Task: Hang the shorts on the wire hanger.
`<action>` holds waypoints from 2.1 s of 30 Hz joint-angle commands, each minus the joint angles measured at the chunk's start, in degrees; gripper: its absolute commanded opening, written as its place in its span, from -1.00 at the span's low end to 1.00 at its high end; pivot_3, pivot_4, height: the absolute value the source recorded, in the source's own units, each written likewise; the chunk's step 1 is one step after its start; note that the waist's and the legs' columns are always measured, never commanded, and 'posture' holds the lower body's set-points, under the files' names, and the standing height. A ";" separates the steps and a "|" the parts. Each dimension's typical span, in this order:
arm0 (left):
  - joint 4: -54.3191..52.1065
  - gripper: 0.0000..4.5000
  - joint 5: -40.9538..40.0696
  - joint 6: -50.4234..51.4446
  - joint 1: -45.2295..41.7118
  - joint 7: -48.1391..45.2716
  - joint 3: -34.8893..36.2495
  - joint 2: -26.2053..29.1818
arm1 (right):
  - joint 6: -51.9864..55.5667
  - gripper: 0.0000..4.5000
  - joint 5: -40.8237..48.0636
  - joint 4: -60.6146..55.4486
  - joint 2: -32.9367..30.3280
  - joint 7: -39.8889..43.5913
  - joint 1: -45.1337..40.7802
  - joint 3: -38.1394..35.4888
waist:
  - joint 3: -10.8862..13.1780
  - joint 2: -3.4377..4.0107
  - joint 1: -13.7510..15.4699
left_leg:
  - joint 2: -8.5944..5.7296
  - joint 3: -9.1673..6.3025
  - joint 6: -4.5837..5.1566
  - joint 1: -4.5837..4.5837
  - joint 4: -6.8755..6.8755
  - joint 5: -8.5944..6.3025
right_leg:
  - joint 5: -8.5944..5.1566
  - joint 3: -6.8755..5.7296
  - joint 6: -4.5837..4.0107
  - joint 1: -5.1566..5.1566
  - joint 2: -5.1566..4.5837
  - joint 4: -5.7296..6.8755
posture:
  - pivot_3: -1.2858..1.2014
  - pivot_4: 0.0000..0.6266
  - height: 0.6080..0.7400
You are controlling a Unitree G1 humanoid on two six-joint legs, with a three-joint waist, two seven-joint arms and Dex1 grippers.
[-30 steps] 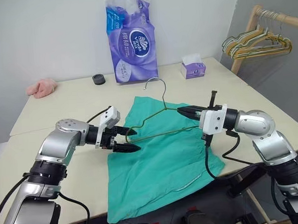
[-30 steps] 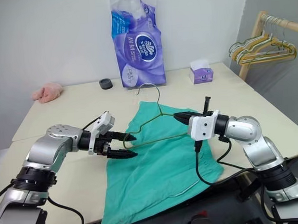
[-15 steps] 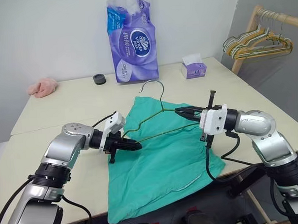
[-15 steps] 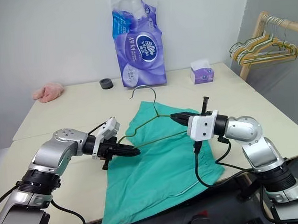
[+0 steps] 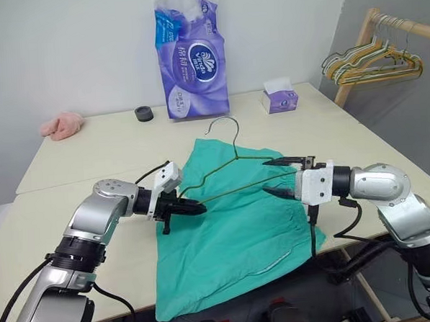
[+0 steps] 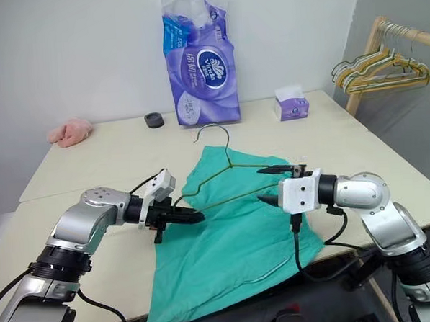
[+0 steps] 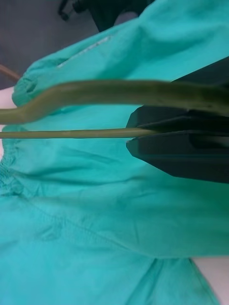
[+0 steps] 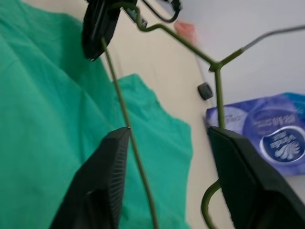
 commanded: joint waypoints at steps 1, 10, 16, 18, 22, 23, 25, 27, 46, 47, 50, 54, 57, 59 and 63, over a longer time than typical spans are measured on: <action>-4.18 -1.00 2.67 -5.02 1.30 -0.40 -0.85 1.95 | 16.35 0.65 6.96 -4.68 -3.97 2.05 1.14 -5.61 | 0.01 0.02 -0.01 | 0.00 0.02 0.00 0.00 0.00 0.00 | 0.00 0.02 0.00 0.00 0.00 0.00 | -0.11 -0.99 1.00; -6.99 -1.00 5.75 -8.17 1.71 -0.64 -2.91 2.52 | 33.73 0.65 11.56 -8.59 -9.37 5.27 0.57 -5.11 | 0.11 0.02 0.04 | 0.07 0.05 0.05 -0.01 0.00 -0.03 | -0.18 -0.03 0.24 0.03 -0.01 -0.03 | -0.11 -0.99 1.00; -8.74 -1.00 5.93 -8.01 1.47 -0.76 -3.28 2.18 | 41.09 0.65 12.47 -8.52 -11.35 9.28 -1.70 0.37 | 0.14 0.03 -0.07 | 0.09 0.05 0.05 -0.01 0.01 -0.03 | -0.18 -0.05 0.24 0.04 -0.01 -0.04 | -0.10 -0.98 1.00; -9.31 -1.00 5.82 -7.85 1.63 -0.83 -3.34 2.22 | 42.03 0.65 11.57 -7.55 -10.70 9.12 -2.99 2.37 | 0.16 0.03 -0.05 | 0.09 0.07 0.05 -0.01 0.01 -0.03 | -0.18 -0.03 0.24 0.04 -0.01 -0.04 | -0.10 -0.98 1.00; -10.53 -1.00 5.83 -7.98 2.39 -0.88 -3.61 2.68 | 43.55 0.39 10.00 -5.36 -9.45 8.83 -5.68 5.61 | 0.20 0.00 0.06 | 0.09 0.06 0.05 -0.02 0.01 -0.03 | -0.17 -0.05 0.24 0.04 -0.01 -0.04 | -0.09 -0.97 1.00; -10.68 -1.00 5.90 -8.08 2.65 -0.80 -3.60 2.77 | 43.75 0.27 9.97 -5.35 -9.63 9.31 -5.89 5.97 | 0.22 0.01 0.11 | 0.09 0.06 0.05 -0.02 0.01 -0.03 | -0.18 -0.05 0.24 0.04 -0.01 -0.04 | -0.09 -0.97 1.00; -11.01 -1.00 5.87 -8.09 3.18 -0.53 -3.49 2.82 | 44.69 -0.05 10.30 -5.74 -9.79 10.16 -6.19 6.62 | 0.25 0.04 0.18 | 0.09 0.05 0.04 -0.03 0.00 -0.03 | -0.16 -0.06 0.22 0.02 -0.01 -0.04 | -0.09 -0.96 1.00; -11.27 -1.00 5.81 -7.99 3.50 -0.26 -3.44 2.74 | 45.32 -0.38 10.46 -6.25 -9.96 10.74 -6.09 7.12 | 0.27 0.02 0.20 | 0.09 0.05 0.04 -0.03 0.00 -0.03 | -0.15 -0.06 0.19 0.02 -0.01 -0.04 | -0.09 -0.96 1.00; -3.89 0.23 1.77 -9.57 0.25 13.84 6.98 -6.95 | 52.02 -1.00 16.85 -11.01 -11.02 8.20 2.91 -1.25 | 0.33 -0.04 0.50 | 0.09 0.02 0.08 -0.07 0.04 -0.08 | -0.15 -0.10 0.21 0.03 -0.03 -0.07 | -0.10 -0.98 1.00; -2.55 0.23 0.41 -8.71 -0.83 16.13 9.59 -7.83 | 53.37 -1.00 17.95 -11.63 -10.67 7.11 4.75 -3.43 | 0.34 -0.04 0.60 | 0.09 0.01 0.07 -0.07 0.03 -0.08 | -0.16 -0.11 0.22 0.03 -0.03 -0.06 | -0.10 -0.98 1.00; 0.93 0.23 -2.89 -5.52 -3.20 19.95 15.21 -8.51 | 57.09 -1.00 20.91 -12.86 -9.11 3.57 11.01 -10.47 | 0.33 -0.07 0.84 | 0.09 0.00 0.07 -0.08 0.04 -0.08 | -0.16 -0.12 0.24 0.02 -0.03 -0.05 | -0.10 -0.98 1.00; -1.28 0.23 -4.91 -2.02 -1.35 15.74 14.56 -5.85 | 59.83 -1.00 23.35 -12.69 -8.13 0.25 17.58 -17.88 | 0.33 -0.06 0.72 | 0.09 0.03 0.03 -0.06 0.03 -0.10 | -0.14 -0.09 0.20 0.02 -0.03 -0.05 | -0.10 -0.97 1.00; -6.44 0.23 -6.59 -0.12 2.18 7.84 11.20 -1.57 | 60.52 -1.00 24.22 -10.72 -8.11 -1.31 21.77 -23.47 | 0.33 -0.05 0.65 | 0.08 0.08 0.00 -0.05 0.03 -0.13 | -0.13 -0.03 0.19 0.02 -0.03 -0.06 | -0.10 -0.96 1.00; -9.52 0.23 -5.29 -2.37 4.59 3.61 8.48 1.50 | 61.49 -1.00 24.84 -8.49 -7.76 -2.35 24.61 -28.22 | 0.35 -0.06 0.70 | 0.08 0.08 0.02 -0.06 0.03 -0.15 | -0.12 -0.04 0.16 0.02 -0.03 -0.08 | -0.11 -0.96 1.00; -11.41 0.23 -2.66 -7.43 5.24 0.77 5.20 3.58 | 61.44 -1.00 24.63 -4.27 -7.53 -3.43 30.86 -34.45 | 0.36 -0.03 1.51 | 0.08 0.10 0.05 -0.05 0.03 -0.18 | -0.15 -0.02 0.18 0.05 -0.03 -0.09 | -0.11 -0.96 1.00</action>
